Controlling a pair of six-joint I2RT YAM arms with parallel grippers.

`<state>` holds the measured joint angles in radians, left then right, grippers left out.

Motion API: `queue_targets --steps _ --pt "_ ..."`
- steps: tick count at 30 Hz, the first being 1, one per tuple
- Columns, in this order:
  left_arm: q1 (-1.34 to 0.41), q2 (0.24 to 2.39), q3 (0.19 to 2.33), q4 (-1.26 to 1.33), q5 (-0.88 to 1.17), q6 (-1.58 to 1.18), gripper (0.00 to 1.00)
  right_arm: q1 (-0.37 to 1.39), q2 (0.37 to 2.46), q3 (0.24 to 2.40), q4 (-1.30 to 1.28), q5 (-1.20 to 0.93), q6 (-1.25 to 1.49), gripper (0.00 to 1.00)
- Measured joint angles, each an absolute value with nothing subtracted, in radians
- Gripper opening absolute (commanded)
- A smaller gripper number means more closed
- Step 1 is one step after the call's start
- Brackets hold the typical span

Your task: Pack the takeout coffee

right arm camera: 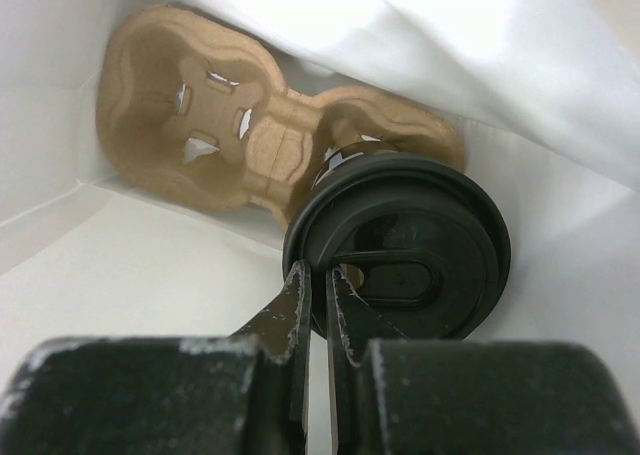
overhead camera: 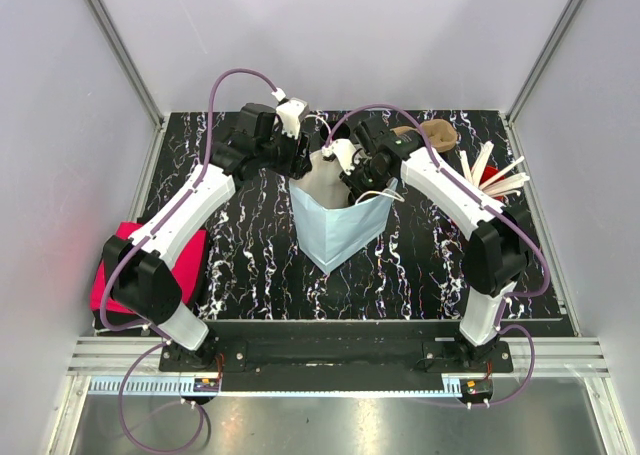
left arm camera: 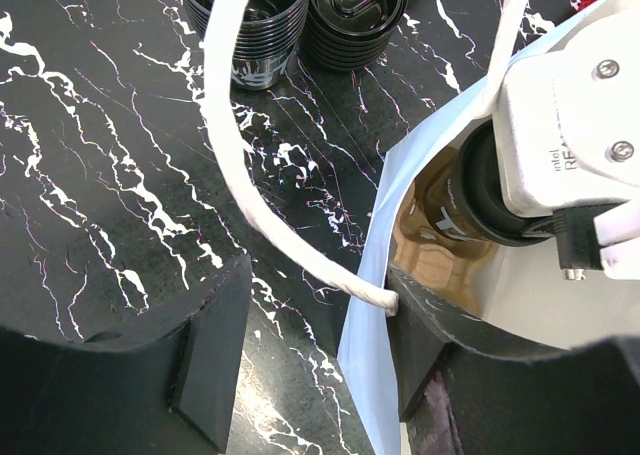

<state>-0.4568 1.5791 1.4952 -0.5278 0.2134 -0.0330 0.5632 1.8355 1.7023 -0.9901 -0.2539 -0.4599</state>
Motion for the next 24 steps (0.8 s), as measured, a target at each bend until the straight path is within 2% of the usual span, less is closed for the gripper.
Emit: queue_targets --steps 24 --pt "-0.456 1.579 1.495 -0.527 0.225 -0.035 0.56 0.563 1.830 1.668 -0.953 -0.254 -0.472 0.00"
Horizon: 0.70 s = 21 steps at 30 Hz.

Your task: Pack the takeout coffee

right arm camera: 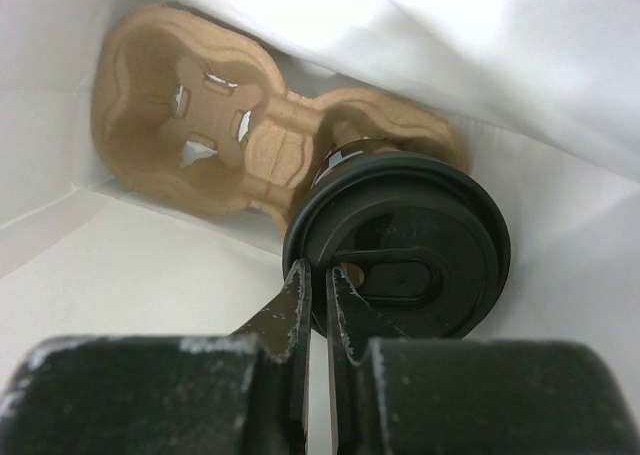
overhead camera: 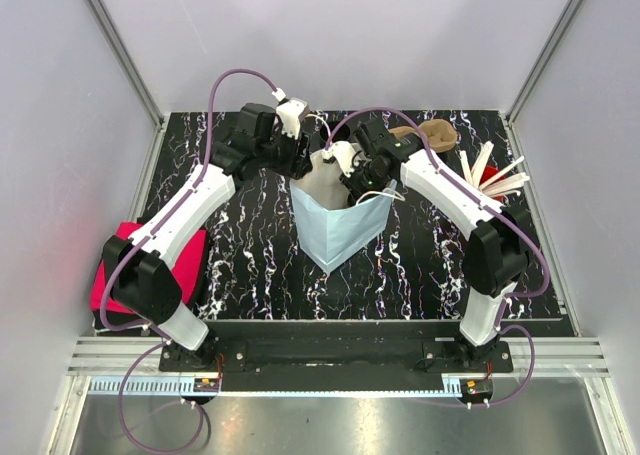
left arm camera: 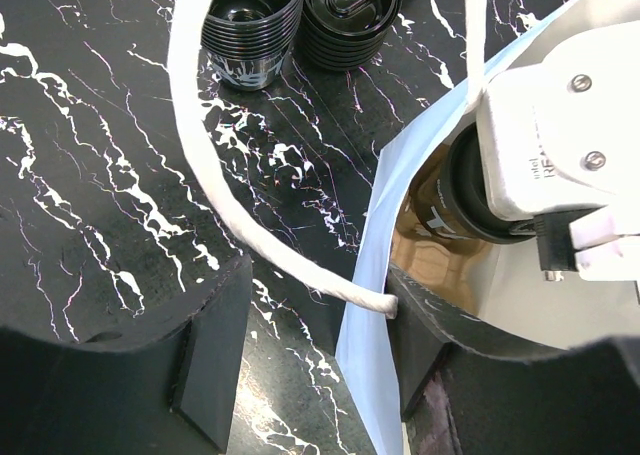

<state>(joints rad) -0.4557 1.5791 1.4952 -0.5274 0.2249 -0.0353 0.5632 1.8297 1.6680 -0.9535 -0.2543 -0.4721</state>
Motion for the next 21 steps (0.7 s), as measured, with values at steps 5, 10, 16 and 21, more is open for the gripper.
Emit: queue_targets --steps 5,10,16,21 --pt "-0.456 1.579 1.495 -0.527 0.227 -0.036 0.56 0.563 1.830 1.658 -0.942 -0.255 -0.475 0.00" --pt "-0.456 1.579 1.495 -0.526 0.228 -0.036 0.55 0.563 1.830 1.649 -0.931 -0.255 -0.475 0.00" --pt "-0.456 1.579 1.495 -0.525 0.229 -0.036 0.55 0.563 1.830 1.641 -0.921 -0.255 -0.475 0.00" --pt "-0.456 1.578 1.495 -0.525 0.229 -0.036 0.55 0.563 1.830 1.636 -0.914 -0.255 -0.475 0.00"
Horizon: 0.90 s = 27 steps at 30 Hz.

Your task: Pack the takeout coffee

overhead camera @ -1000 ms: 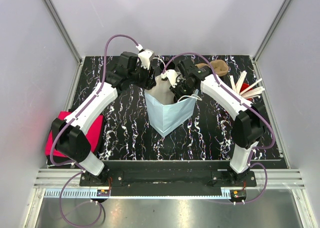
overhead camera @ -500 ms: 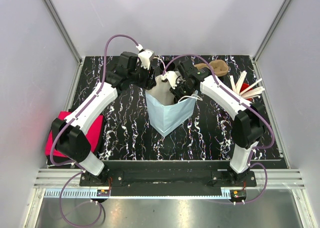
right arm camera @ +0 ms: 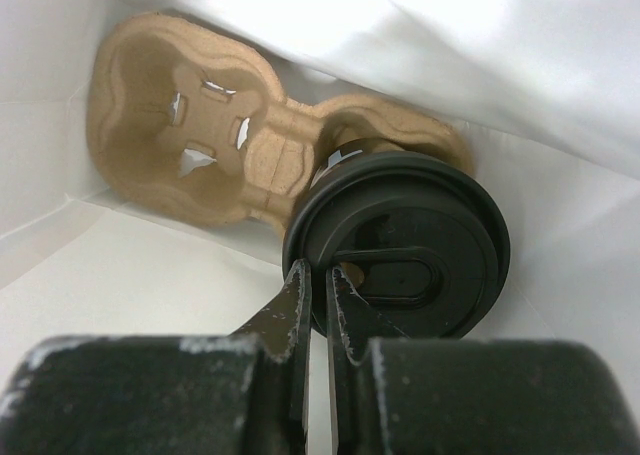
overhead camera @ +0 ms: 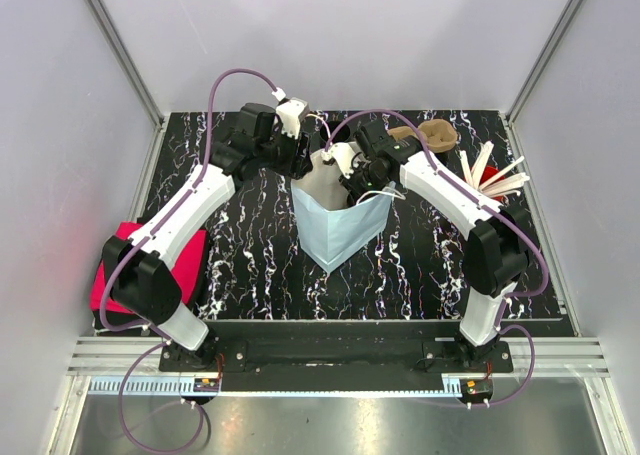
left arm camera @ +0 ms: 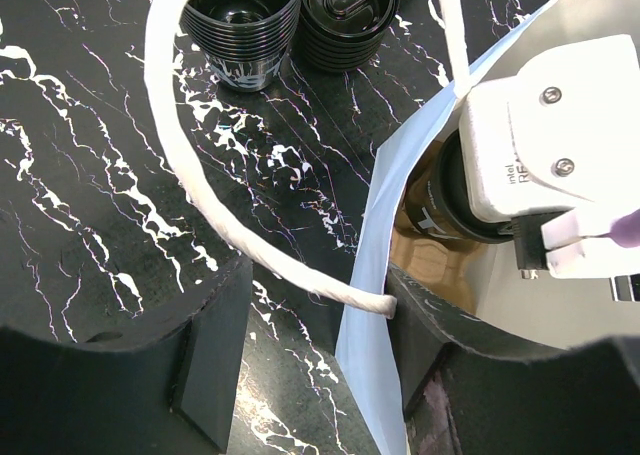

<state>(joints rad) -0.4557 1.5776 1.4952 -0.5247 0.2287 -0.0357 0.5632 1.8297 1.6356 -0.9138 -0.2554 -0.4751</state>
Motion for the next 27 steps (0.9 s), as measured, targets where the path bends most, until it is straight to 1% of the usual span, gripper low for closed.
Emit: queue_targets --steps 27 --pt "-0.456 1.570 1.495 -0.524 0.233 -0.036 0.55 0.563 1.830 1.619 -0.901 -0.256 -0.483 0.00"
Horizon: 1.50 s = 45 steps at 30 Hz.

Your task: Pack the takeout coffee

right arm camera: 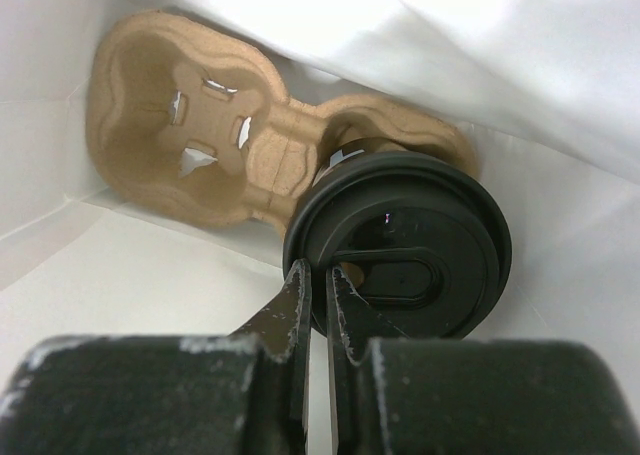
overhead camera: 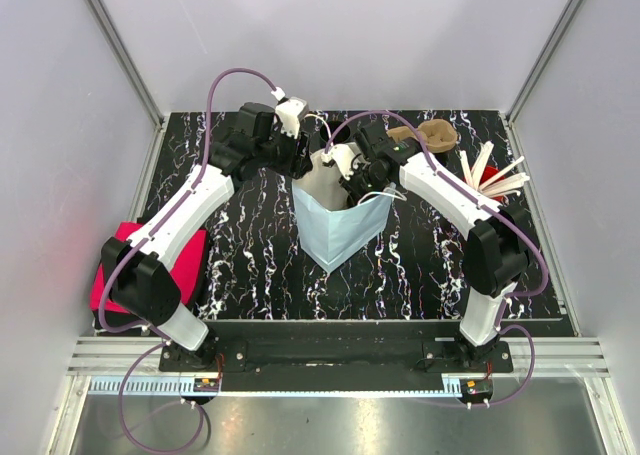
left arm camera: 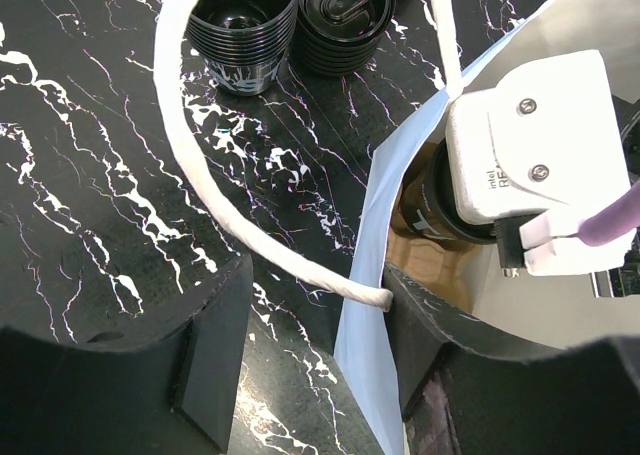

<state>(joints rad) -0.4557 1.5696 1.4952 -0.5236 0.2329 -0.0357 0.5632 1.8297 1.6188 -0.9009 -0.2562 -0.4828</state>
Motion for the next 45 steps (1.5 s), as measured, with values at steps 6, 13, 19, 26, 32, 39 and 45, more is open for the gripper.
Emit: queue_targets --steps 6,13,19,26,32,39,45 --pt "-0.456 1.564 1.495 -0.524 0.234 -0.036 0.55 0.564 1.830 1.616 -0.893 -0.256 -0.485 0.02" --pt "-0.456 1.557 1.495 -0.523 0.235 -0.036 0.55 0.564 1.830 1.615 -0.887 -0.256 -0.487 0.08" --pt "-0.456 1.557 1.495 -0.523 0.236 -0.036 0.55 0.564 1.830 1.610 -0.883 -0.255 -0.487 0.19" --pt "-0.456 1.557 1.495 -0.523 0.236 -0.036 0.55 0.565 1.830 1.609 -0.881 -0.255 -0.493 0.33" --pt "-0.456 1.557 1.495 -0.523 0.236 -0.036 0.55 0.565 1.830 1.609 -0.880 -0.255 -0.494 0.43" --pt "-0.456 1.557 1.495 -0.522 0.237 -0.036 0.55 0.565 1.827 1.608 -0.880 -0.254 -0.498 0.57" --pt "-0.456 1.557 1.495 -0.522 0.237 -0.036 0.55 0.565 1.821 1.607 -0.880 -0.253 -0.501 0.66"
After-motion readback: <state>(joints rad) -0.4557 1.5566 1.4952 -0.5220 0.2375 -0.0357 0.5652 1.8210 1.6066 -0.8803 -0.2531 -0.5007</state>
